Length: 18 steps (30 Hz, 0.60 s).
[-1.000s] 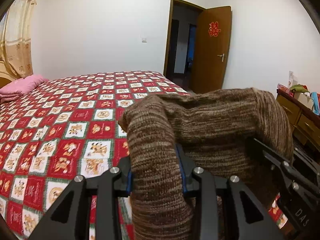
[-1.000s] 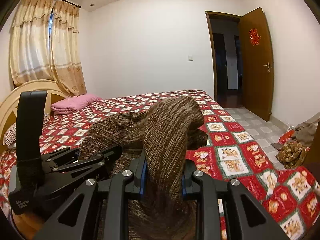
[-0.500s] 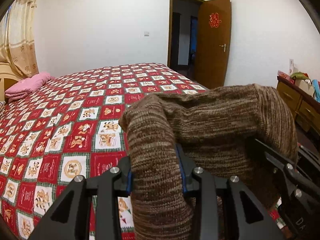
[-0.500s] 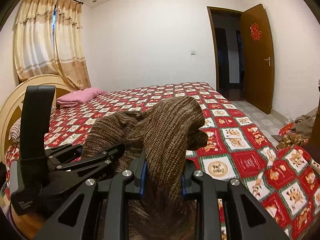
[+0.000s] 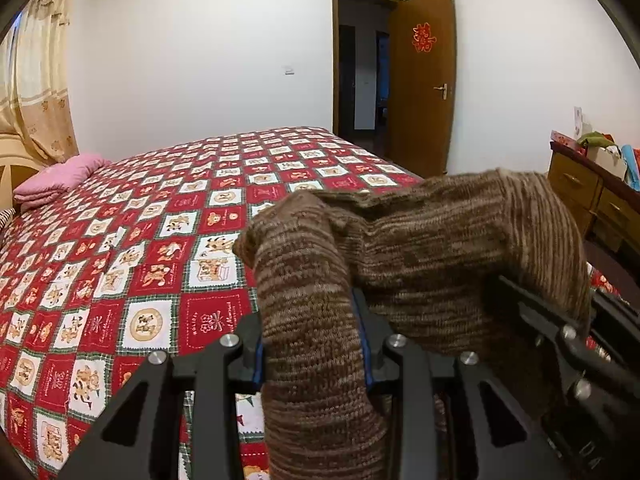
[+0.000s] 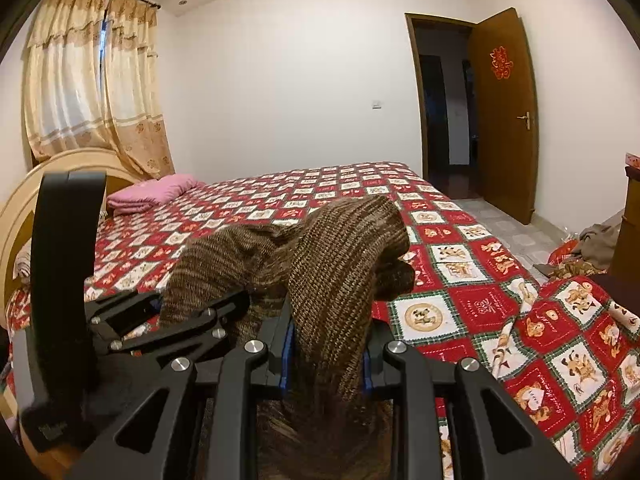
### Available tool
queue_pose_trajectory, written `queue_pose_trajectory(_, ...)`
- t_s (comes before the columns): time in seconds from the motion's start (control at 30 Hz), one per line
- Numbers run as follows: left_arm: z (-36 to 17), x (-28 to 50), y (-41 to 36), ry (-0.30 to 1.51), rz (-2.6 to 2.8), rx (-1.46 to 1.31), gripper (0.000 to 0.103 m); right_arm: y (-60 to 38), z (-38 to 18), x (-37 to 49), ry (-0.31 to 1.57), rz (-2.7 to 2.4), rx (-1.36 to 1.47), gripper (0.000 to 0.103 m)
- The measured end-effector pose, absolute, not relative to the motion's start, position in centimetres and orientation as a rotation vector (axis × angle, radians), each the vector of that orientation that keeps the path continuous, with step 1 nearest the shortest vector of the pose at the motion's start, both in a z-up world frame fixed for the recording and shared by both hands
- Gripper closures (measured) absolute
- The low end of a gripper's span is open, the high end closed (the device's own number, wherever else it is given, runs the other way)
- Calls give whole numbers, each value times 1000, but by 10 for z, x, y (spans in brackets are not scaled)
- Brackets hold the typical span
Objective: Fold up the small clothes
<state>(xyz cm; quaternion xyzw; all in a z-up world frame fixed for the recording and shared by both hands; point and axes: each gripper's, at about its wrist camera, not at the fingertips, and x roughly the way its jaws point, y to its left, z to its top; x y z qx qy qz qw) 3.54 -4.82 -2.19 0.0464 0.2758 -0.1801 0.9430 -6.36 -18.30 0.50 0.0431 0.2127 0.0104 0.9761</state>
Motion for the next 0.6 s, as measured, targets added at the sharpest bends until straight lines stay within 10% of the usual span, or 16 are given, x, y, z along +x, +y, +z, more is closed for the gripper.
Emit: queue_pose_trajectory(0.6, -35, 62, -126, 590, -497, 166, 68, -226, -16, -50, 460, -136, 93, 77)
